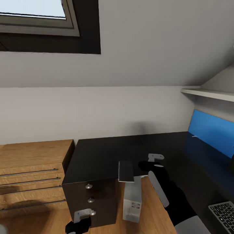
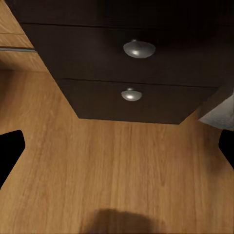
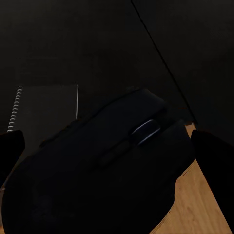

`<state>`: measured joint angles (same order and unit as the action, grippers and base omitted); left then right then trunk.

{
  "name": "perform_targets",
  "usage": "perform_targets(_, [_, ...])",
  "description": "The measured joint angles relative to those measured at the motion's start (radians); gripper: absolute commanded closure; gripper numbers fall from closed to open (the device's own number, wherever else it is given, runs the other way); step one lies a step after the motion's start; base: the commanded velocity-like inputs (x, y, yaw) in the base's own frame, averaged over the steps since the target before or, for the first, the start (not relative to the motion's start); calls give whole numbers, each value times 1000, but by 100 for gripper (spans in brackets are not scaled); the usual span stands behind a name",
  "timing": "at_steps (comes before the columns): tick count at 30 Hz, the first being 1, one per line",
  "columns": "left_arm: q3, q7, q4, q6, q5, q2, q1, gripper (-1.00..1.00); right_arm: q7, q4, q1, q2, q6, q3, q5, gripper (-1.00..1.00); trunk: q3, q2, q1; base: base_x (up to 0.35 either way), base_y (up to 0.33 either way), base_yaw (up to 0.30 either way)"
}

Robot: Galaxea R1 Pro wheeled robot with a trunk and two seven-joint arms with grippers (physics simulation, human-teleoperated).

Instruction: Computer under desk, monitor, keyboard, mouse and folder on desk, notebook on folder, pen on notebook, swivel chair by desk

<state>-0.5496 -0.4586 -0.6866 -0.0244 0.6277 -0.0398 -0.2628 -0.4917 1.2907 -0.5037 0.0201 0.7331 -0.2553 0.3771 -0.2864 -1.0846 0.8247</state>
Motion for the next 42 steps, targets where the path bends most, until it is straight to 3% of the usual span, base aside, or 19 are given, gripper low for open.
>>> perform_targets(11, [2, -1, 14, -3, 4, 0, 0, -100, 0, 0, 0, -2, -3, 2, -1, 100, 0, 0, 1, 63, 0, 0])
perform_targets(16, [3, -1, 60, -2, 4, 0, 0, -100, -2, -2, 0, -2, -6, 2, -3, 100, 0, 0, 1, 0, 0, -8])
perform_targets(24, [8, -1, 63, 3, 0, -5, 0, -100, -1, -6, 0, -4, -8, 5, -3, 100, 6, 0, 1, 0, 0, -196])
perform_targets(26, [8, 0, 61, 20, -2, -6, 0, -100, 0, -6, 0, -4, -8, 6, -3, 100, 8, 0, 1, 0, 0, -244])
perform_targets(30, [2, 2, 57, 178, -6, -8, 0, -100, 3, -8, 0, -6, -8, 13, -3, 100, 11, 0, 1, 0, 0, -251])
perform_targets(34, [-3, 3, 53, 200, -8, -8, 5, -100, 3, -10, 0, -22, -10, 23, -4, 100, 14, 0, 1, 0, 0, -175])
perform_targets(36, [-12, 4, 14, 201, -8, -8, 24, -100, 4, -10, 0, -41, -12, 24, -5, 100, 14, 0, 1, 0, 0, -38])
perform_targets(40, [-37, 3, -88, 197, -10, -11, 88, -100, 8, -40, 0, -52, -38, 26, -5, 100, 14, 0, 1, 0, 0, -12])
perform_targets(42, [-50, 3, -124, 197, -11, -29, 103, -100, 15, -84, -1, -63, -64, 28, -6, 100, 15, 0, 1, 0, 0, -3])
